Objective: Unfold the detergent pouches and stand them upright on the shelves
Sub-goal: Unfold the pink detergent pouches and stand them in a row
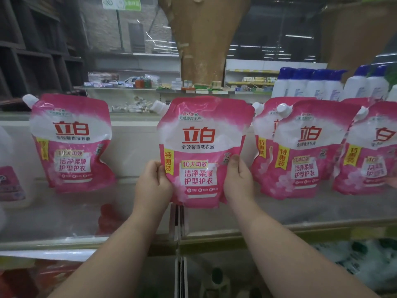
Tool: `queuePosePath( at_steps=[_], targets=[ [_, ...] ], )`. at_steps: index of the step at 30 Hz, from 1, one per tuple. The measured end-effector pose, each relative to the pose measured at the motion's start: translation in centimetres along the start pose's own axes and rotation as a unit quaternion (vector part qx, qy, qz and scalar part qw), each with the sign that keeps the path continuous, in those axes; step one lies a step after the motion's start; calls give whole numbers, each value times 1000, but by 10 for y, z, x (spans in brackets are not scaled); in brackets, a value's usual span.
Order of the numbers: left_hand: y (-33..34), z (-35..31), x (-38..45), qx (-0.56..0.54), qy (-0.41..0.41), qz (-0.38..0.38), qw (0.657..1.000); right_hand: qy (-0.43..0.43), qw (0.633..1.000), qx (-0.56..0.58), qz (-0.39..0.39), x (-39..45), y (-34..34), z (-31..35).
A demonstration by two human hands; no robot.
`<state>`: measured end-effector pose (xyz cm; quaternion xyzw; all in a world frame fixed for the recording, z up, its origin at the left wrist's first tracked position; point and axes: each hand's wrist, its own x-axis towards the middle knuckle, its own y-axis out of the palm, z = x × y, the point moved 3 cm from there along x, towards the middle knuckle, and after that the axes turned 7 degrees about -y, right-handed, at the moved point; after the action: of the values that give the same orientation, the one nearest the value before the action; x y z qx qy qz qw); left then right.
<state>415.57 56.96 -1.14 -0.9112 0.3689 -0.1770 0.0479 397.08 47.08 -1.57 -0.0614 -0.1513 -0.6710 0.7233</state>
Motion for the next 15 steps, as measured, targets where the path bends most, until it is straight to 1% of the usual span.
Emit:
queuePosePath(
  at_steps=[3,7,12,15],
  targets=[
    [3,-6,-3,-23,-24,-2,999,29,999,33,0,1,0,2],
    [11,-17,-6,-19,-35,5,999,51,995,79,-16,4,-4,7],
    [36,-25,-7,-36,-59,41,997,54,993,97,-48,22,-23,13],
    [48,-28,-9,-38,-72,59,995,70,990,113,-56,33,-37,9]
  ],
)
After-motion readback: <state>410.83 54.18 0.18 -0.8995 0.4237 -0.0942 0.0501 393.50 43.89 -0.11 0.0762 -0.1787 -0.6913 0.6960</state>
